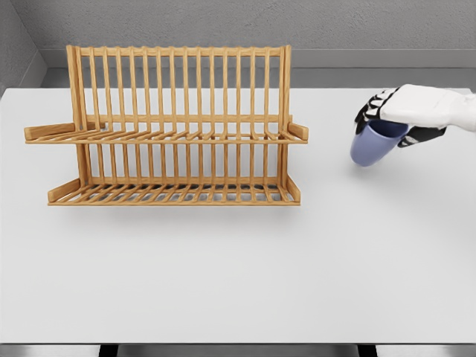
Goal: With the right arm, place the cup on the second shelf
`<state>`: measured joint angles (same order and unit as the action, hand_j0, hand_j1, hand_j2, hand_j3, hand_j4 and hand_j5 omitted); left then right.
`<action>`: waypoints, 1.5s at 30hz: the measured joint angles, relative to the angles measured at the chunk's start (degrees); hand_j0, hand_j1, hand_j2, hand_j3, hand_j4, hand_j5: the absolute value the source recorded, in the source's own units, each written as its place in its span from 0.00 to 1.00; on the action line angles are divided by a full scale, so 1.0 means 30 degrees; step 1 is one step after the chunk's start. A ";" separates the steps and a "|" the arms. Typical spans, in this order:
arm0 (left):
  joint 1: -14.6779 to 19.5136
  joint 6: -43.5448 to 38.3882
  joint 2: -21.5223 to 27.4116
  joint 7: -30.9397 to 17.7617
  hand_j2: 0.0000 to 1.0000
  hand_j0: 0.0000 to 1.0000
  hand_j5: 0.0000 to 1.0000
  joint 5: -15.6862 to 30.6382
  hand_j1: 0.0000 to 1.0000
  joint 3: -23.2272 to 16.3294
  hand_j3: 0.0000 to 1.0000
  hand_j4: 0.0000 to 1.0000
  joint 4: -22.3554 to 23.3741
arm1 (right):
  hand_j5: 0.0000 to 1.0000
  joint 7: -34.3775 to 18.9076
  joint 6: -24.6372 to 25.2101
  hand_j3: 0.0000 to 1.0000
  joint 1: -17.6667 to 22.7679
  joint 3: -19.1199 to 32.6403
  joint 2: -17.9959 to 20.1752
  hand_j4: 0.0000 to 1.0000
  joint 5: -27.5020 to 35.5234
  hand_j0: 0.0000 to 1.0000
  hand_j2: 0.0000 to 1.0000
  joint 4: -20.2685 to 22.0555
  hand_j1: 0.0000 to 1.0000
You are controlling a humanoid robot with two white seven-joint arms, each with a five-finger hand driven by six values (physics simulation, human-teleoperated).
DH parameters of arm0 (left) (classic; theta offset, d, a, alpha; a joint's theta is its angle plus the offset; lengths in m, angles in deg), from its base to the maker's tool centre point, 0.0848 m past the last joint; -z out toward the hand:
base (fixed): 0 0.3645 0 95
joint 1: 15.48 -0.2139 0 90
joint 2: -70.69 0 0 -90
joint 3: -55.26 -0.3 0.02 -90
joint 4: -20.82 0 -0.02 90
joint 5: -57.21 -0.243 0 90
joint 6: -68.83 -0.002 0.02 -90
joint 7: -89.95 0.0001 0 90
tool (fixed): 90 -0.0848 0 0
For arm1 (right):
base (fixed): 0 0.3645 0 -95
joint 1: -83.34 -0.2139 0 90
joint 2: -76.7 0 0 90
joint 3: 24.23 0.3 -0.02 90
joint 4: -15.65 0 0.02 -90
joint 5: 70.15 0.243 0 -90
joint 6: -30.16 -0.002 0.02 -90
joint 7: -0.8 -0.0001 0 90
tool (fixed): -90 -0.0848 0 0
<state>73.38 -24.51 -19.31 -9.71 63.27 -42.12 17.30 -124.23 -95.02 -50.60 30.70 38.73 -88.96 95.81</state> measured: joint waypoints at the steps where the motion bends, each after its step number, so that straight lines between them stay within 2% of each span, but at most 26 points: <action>1: 0.0000 0.0000 0.0000 0.0000 1.00 1.00 1.00 0.0000 1.00 0.0000 1.00 1.00 0.0001 | 0.64 0.0006 0.0000 0.64 0.0000 0.0151 -0.0008 0.64 -0.0003 0.64 0.64 0.0001 0.64; 19: 0.0000 0.0000 0.0000 0.0000 1.00 1.00 1.00 0.0000 1.00 0.0000 1.00 1.00 0.0000 | 0.64 -0.0003 0.0001 0.64 -0.0849 0.1301 -0.0162 0.64 -0.0022 0.64 0.64 0.1395 0.64; 26: 0.0000 0.0000 0.0000 0.0000 1.00 1.00 1.00 0.0000 1.00 0.0000 1.00 1.00 0.0000 | 0.64 -0.0004 -0.0005 0.64 -0.1494 0.1382 -0.0193 0.64 -0.0030 0.64 0.64 0.1991 0.64; 39: 0.0000 0.0000 0.0000 0.0000 1.00 1.00 1.00 0.0000 1.00 0.0000 1.00 1.00 0.0000 | 0.63 -0.0001 -0.0003 0.63 -0.1875 0.1466 -0.0569 0.63 0.0016 0.63 0.63 0.3454 0.63; 41: 0.0000 0.0000 0.0000 0.0000 1.00 1.00 1.00 0.0000 1.00 0.0000 1.00 1.00 0.0000 | 0.61 -0.0003 -0.0001 0.61 -0.1875 0.1472 -0.0719 0.61 0.0021 0.61 0.61 0.3530 0.61; 42: 0.0000 0.0000 0.0000 0.0000 1.00 1.00 1.00 0.0000 1.00 0.0000 1.00 1.00 0.0000 | 0.56 -0.0003 0.0000 0.56 -0.1875 0.1474 -0.0793 0.56 0.0023 0.56 0.56 0.3556 0.56; 45: 0.0000 0.0000 0.0000 0.0000 1.00 1.00 1.00 0.0000 1.00 0.0000 1.00 1.00 0.0000 | 0.56 -0.0005 0.0002 0.56 -0.2021 0.1477 -0.0916 0.56 0.0038 0.56 0.56 0.3606 0.56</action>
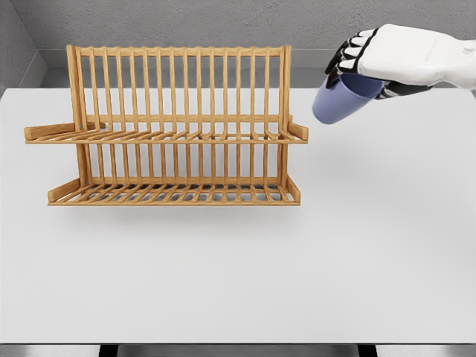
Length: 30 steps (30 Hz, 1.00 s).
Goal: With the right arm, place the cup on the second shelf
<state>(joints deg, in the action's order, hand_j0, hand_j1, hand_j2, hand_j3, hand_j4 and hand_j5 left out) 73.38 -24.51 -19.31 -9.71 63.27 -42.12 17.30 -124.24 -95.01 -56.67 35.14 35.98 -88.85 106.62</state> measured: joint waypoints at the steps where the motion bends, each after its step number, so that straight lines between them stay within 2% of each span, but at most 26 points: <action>1: 0.0000 0.0000 0.0000 0.0000 1.00 1.00 1.00 0.0000 1.00 0.0000 1.00 1.00 0.0001 | 0.56 -0.0010 -0.0006 0.56 -0.0146 0.0006 -0.0029 0.56 -0.0008 0.56 0.56 0.0008 0.56; 11: 0.0000 0.0000 0.0000 0.0000 1.00 1.00 1.00 0.0000 1.00 0.0000 1.00 1.00 0.0000 | 0.56 -0.0001 -0.0005 0.56 -0.0381 -0.0134 -0.1026 0.56 0.0007 0.56 0.56 0.0606 0.56; 20: 0.0000 0.0000 0.0000 0.0000 1.00 1.00 1.00 0.0000 1.00 0.0000 1.00 1.00 0.0000 | 0.56 0.0002 -0.0002 0.56 -0.0557 -0.0488 -0.1402 0.56 0.0019 0.56 0.56 0.1882 0.56; 23: 0.0000 0.0000 0.0000 0.0000 1.00 1.00 1.00 0.0000 1.00 0.0000 1.00 1.00 0.0000 | 0.56 0.0006 0.0088 0.56 -0.0938 -0.0877 -0.1641 0.56 0.0029 0.56 0.56 0.2144 0.56; 30: 0.0000 0.0000 0.0000 0.0000 1.00 1.00 1.00 0.0000 1.00 0.0001 1.00 1.00 -0.0001 | 0.57 0.0117 0.0557 0.57 -0.0909 -0.2009 -0.1838 0.57 -0.0115 0.57 0.57 0.2206 0.57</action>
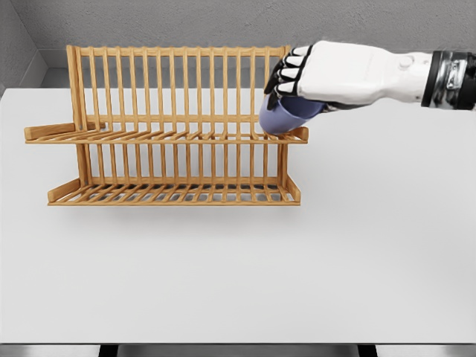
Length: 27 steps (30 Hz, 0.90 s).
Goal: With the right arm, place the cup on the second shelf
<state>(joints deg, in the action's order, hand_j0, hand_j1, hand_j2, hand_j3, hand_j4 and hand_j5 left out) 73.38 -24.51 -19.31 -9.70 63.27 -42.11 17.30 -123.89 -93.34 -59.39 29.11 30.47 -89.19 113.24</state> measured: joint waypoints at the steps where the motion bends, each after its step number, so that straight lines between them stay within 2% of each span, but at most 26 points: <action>1: 0.0000 0.0000 0.0000 0.0000 1.00 1.00 1.00 0.0000 1.00 0.0000 1.00 1.00 0.0000 | 0.57 0.0009 0.0167 0.57 -0.0029 -0.0196 -0.0008 0.57 -0.0018 0.57 0.57 -0.0014 0.57; 6: 0.0000 0.0000 0.0000 0.0000 1.00 1.00 1.00 0.0000 1.00 -0.0001 1.00 1.00 0.0001 | 0.57 0.0030 0.0996 0.57 -0.0029 -0.1027 -0.0039 0.57 -0.0070 0.57 0.57 -0.0078 0.57; 13: 0.0000 0.0004 0.0000 0.0000 1.00 1.00 1.00 0.0000 1.00 0.0000 1.00 1.00 0.0000 | 0.59 0.0085 0.1254 0.59 -0.0088 -0.1580 -0.0083 0.59 -0.0155 0.59 0.59 -0.0134 0.59; 14: 0.0000 0.0003 0.0000 0.0000 1.00 1.00 1.00 0.0000 1.00 0.0000 1.00 1.00 0.0000 | 0.70 0.0082 0.1270 0.70 -0.0088 -0.1612 -0.0087 0.70 -0.0140 0.70 0.70 -0.0135 0.70; 15: 0.0000 0.0002 0.0000 0.0000 1.00 1.00 1.00 0.0000 1.00 -0.0001 1.00 1.00 0.0001 | 0.94 0.0043 0.1277 0.94 -0.0088 -0.1644 -0.0093 0.94 -0.0115 0.94 0.94 -0.0133 0.94; 16: 0.0000 0.0001 0.0000 0.0000 1.00 1.00 1.00 0.0000 1.00 -0.0001 1.00 1.00 0.0001 | 0.99 0.0000 0.1448 0.99 -0.0088 -0.1671 -0.0096 0.99 -0.0107 0.99 0.99 -0.0116 0.99; 19: 0.0000 0.0001 0.0000 0.0000 1.00 1.00 1.00 0.0000 1.00 -0.0001 1.00 1.00 0.0000 | 1.00 -0.0072 0.1840 1.00 -0.0088 -0.1714 -0.0098 1.00 -0.0107 1.00 1.00 -0.0087 1.00; 21: 0.0000 0.0001 0.0000 0.0000 1.00 1.00 1.00 0.0000 1.00 -0.0001 1.00 1.00 0.0002 | 1.00 -0.0091 0.1969 1.00 -0.0702 -0.1636 -0.0087 1.00 -0.0087 1.00 1.00 -0.0102 1.00; 23: 0.0000 0.0000 0.0000 0.0000 1.00 1.00 1.00 0.0000 1.00 -0.0001 1.00 1.00 0.0001 | 1.00 -0.0104 0.2020 1.00 -0.0762 -0.0936 -0.0081 1.00 -0.0058 1.00 1.00 -0.0128 1.00; 25: 0.0000 0.0000 0.0000 0.0000 1.00 1.00 1.00 0.0000 1.00 -0.0002 1.00 1.00 0.0000 | 1.00 -0.0110 0.2000 1.00 -0.0411 0.0631 0.0001 1.00 -0.0031 1.00 1.00 -0.0169 1.00; 27: 0.0000 0.0002 0.0000 0.0000 1.00 1.00 1.00 -0.0001 1.00 -0.0005 1.00 1.00 0.0006 | 1.00 -0.0098 0.1936 1.00 0.2268 0.2623 0.0450 1.00 0.0094 1.00 1.00 -0.0469 1.00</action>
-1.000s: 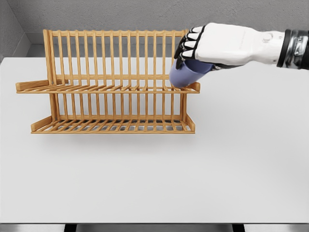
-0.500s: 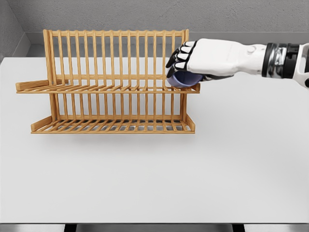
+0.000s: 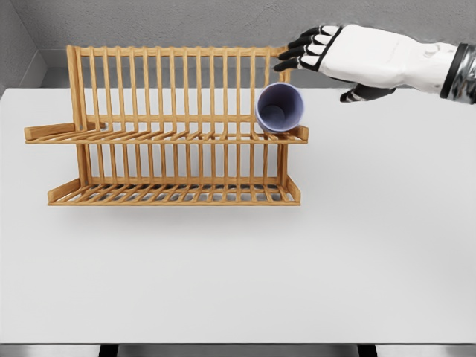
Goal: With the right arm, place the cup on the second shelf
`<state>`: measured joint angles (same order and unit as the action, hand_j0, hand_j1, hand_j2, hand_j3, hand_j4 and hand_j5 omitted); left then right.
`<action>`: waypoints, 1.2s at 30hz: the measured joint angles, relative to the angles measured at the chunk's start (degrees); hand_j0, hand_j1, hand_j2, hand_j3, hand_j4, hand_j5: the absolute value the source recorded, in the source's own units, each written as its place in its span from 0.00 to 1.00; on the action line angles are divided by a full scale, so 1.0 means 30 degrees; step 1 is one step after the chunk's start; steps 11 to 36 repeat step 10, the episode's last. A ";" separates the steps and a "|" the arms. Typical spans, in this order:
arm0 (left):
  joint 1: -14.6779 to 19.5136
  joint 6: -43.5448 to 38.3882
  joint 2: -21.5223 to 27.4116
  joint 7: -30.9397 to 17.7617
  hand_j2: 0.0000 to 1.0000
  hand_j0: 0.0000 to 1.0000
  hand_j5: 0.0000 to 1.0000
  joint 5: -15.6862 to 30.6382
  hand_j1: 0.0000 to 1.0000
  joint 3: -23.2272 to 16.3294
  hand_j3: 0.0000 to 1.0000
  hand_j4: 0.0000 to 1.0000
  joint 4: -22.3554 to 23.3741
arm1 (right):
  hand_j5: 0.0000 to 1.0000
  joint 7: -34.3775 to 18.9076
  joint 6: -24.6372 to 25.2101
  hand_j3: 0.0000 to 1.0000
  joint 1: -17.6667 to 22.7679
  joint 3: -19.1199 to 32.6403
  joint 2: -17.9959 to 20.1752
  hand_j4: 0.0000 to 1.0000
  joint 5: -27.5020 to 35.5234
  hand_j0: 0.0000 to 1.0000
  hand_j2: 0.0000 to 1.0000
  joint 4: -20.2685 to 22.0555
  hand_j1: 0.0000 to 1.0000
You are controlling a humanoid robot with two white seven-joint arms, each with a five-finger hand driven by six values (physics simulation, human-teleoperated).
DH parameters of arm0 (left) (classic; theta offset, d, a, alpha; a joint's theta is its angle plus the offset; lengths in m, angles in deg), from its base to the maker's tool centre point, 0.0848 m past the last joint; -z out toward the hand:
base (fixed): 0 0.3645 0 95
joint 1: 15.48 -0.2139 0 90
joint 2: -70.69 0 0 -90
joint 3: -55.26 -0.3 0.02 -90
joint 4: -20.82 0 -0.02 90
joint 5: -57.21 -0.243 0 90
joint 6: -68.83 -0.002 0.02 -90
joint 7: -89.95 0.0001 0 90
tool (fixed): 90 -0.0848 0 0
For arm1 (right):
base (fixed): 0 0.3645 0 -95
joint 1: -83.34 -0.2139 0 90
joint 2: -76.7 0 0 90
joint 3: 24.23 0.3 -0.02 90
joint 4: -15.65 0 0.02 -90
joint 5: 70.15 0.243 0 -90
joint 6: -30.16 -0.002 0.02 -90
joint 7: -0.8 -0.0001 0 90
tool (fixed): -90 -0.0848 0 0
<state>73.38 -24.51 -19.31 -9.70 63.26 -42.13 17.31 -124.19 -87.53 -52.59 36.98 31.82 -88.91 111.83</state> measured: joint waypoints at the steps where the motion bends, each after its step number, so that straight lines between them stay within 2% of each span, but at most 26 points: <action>1: 0.0000 -0.0003 -0.0001 -0.0001 1.00 1.00 1.00 0.0003 1.00 0.0005 1.00 1.00 -0.0010 | 1.00 -0.0023 -0.0228 1.00 0.1246 0.1192 0.0157 1.00 -0.0111 1.00 1.00 -0.0356 1.00; 3: 0.0000 -0.0003 -0.0001 -0.0001 1.00 1.00 1.00 0.0003 1.00 0.0007 1.00 1.00 -0.0012 | 1.00 -0.0029 -0.0877 1.00 0.3912 0.3955 0.0081 1.00 -0.0127 1.00 1.00 -0.1133 1.00; 5: 0.0000 -0.0003 -0.0001 -0.0001 1.00 1.00 1.00 0.0001 1.00 0.0006 1.00 1.00 -0.0010 | 1.00 -0.0022 -0.1613 1.00 0.4469 0.7039 -0.0892 1.00 -0.0067 1.00 1.00 -0.1758 1.00; 6: 0.0000 0.0000 0.0000 0.0000 1.00 1.00 1.00 0.0000 1.00 0.0002 1.00 1.00 -0.0001 | 1.00 0.0003 -0.1773 1.00 0.5403 0.8211 -0.1592 1.00 0.0095 1.00 1.00 -0.2061 1.00; 9: 0.0000 -0.0003 -0.0001 -0.0001 1.00 1.00 1.00 0.0002 1.00 0.0007 1.00 1.00 -0.0010 | 1.00 -0.0020 -0.2271 1.00 0.7605 0.9912 -0.3246 1.00 -0.0187 1.00 1.00 -0.2520 1.00; 10: 0.0000 -0.0002 -0.0001 -0.0001 1.00 1.00 1.00 0.0002 1.00 0.0006 1.00 1.00 -0.0008 | 1.00 -0.0019 -0.2334 1.00 0.7664 1.0151 -0.3571 1.00 -0.0214 1.00 1.00 -0.2598 1.00; 36: 0.0000 -0.0002 -0.0001 -0.0001 1.00 1.00 1.00 0.0002 1.00 0.0006 1.00 1.00 -0.0008 | 1.00 -0.0019 -0.2334 1.00 0.7664 1.0151 -0.3571 1.00 -0.0214 1.00 1.00 -0.2598 1.00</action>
